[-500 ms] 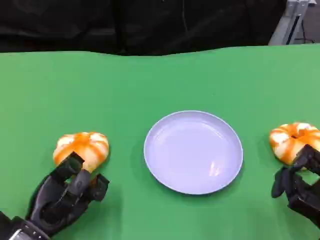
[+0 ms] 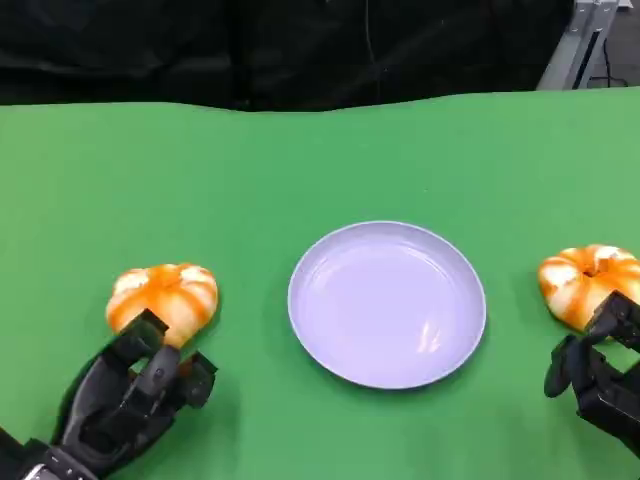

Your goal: Grasp the bread from the table and place it into the plate.

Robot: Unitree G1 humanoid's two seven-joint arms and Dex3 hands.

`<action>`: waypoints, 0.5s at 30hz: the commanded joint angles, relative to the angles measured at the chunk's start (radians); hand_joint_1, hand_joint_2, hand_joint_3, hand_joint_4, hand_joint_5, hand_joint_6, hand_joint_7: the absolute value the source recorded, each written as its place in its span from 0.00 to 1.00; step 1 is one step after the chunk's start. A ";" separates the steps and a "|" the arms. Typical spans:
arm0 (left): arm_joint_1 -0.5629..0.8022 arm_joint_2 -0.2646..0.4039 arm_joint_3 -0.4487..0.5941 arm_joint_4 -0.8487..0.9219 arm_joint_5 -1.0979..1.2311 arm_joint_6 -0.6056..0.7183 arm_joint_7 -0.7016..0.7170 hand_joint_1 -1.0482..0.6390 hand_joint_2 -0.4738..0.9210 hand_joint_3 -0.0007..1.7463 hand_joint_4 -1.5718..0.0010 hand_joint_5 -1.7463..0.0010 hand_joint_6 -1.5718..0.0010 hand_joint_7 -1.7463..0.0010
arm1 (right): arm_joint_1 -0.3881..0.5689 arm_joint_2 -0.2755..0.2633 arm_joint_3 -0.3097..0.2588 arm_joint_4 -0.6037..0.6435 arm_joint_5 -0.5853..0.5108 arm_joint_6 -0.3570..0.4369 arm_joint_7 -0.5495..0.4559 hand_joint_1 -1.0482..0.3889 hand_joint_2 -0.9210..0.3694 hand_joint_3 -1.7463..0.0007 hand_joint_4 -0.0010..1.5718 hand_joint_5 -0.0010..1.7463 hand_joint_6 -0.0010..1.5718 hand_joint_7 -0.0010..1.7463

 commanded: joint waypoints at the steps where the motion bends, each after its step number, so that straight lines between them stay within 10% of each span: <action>1: -0.006 0.018 0.010 0.002 0.003 0.000 -0.010 0.54 0.72 0.60 0.47 0.00 0.41 0.16 | 0.001 -0.012 -0.006 0.003 0.003 -0.016 0.010 0.70 0.38 0.23 0.57 1.00 0.51 0.89; 6: 0.021 -0.011 0.006 -0.060 0.046 -0.107 0.085 0.54 0.70 0.60 0.46 0.00 0.37 0.24 | 0.001 -0.010 -0.005 -0.003 0.002 -0.009 0.005 0.70 0.37 0.24 0.57 1.00 0.51 0.89; 8: 0.047 -0.037 -0.007 -0.104 0.104 -0.232 0.159 0.50 0.69 0.56 0.48 0.17 0.43 0.37 | 0.001 -0.007 -0.003 -0.008 -0.002 -0.005 -0.005 0.70 0.38 0.24 0.57 1.00 0.51 0.90; 12: 0.080 -0.043 -0.064 -0.130 0.278 -0.513 0.278 0.42 0.95 0.13 0.54 0.54 0.37 0.85 | 0.000 -0.007 -0.002 -0.007 -0.004 -0.006 -0.006 0.70 0.38 0.24 0.57 1.00 0.51 0.90; 15: 0.093 0.002 -0.131 -0.125 0.557 -0.809 0.498 0.25 1.00 0.14 0.64 0.77 0.52 0.99 | -0.003 -0.009 -0.002 -0.001 -0.002 -0.012 0.001 0.70 0.39 0.23 0.57 1.00 0.51 0.90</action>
